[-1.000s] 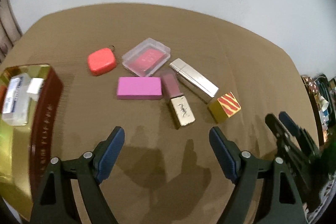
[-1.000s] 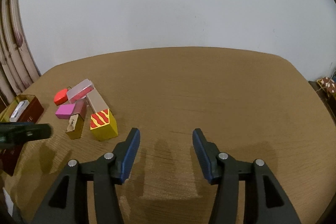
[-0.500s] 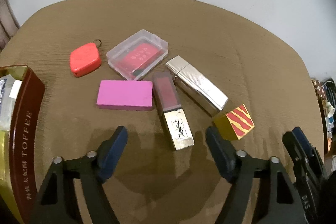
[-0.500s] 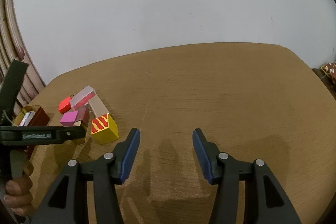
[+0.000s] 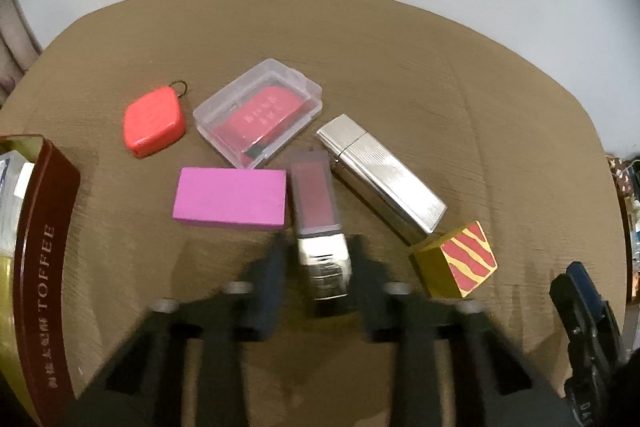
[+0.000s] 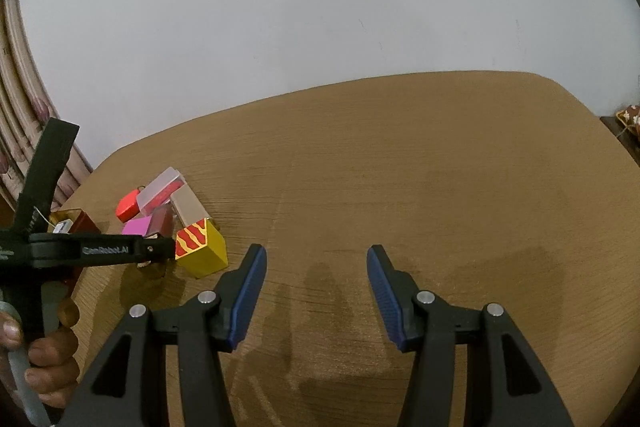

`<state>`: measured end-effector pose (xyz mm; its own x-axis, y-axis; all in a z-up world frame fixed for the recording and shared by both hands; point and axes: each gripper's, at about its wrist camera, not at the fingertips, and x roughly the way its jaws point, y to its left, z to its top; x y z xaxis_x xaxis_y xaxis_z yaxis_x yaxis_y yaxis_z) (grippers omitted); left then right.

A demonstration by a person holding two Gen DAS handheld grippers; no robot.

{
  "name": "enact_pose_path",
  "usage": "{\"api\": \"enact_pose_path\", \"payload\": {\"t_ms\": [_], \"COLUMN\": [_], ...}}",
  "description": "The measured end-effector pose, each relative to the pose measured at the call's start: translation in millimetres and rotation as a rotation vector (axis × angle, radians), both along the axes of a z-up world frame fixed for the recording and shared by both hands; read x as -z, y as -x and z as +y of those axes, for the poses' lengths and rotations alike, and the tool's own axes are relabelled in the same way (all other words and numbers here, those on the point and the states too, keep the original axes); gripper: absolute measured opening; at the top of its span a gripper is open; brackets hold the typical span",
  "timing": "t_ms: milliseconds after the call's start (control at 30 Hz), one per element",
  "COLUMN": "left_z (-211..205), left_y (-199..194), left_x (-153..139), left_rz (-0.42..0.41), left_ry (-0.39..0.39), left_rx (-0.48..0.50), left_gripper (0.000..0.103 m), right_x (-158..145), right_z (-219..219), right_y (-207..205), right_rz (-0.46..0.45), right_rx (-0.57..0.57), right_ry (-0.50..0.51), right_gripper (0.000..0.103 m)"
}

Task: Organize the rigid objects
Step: 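Grasp the gold lipstick with the left tool, then place the gold lipstick in the tin and open the left tool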

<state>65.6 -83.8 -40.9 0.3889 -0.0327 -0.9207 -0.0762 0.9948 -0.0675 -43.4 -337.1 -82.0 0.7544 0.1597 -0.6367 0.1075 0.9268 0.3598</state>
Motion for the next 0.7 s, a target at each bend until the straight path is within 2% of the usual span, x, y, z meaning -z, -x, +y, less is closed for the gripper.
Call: {"api": "enact_pose_path", "payload": {"t_ms": [200,433,500,700], "left_z": [-0.4,18.5,39.2,111.7], "left_y": [8.0,64.7,80.7,125.9], "left_x": [-1.8,-18.8,-35.1,-100.5], "left_rz": [0.018,0.031,0.019,-0.080], "left_ry": [0.037,0.093,0.110,0.023], "left_rx": [0.015,0.033,0.022,-0.045], "left_gripper": [0.017,0.017,0.017,0.017], "right_x": [1.8,2.9,3.8,5.4], "right_z": [-8.4,-8.9,-6.5,1.2], "right_y": [1.2,-2.3,-4.9,-10.9], "right_rz": [0.012,0.032,0.041,0.065], "right_rx": [0.010,0.015,0.015,0.015], "right_ry": [-0.034,-0.033,-0.027,0.005], "right_gripper": [0.054,0.054,0.054,0.054]}}
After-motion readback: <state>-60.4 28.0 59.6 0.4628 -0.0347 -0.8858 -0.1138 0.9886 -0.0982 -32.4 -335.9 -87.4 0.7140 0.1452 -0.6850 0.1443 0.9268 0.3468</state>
